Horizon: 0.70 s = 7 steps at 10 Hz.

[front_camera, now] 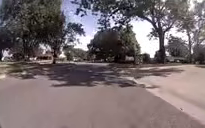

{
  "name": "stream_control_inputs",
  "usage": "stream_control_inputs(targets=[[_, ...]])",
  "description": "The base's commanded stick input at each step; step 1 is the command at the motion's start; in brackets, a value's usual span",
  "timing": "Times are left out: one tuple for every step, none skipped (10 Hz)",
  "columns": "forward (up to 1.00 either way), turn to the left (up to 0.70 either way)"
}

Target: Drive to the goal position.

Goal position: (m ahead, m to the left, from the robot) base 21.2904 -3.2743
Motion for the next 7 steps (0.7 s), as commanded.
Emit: stream_control_inputs(targets=[[0.70,0.03],[0.70,0.03],[0.70,0.03],[0.70,0.03],[0.70,0.03],[0.70,0.03],[0.70,0.03]])
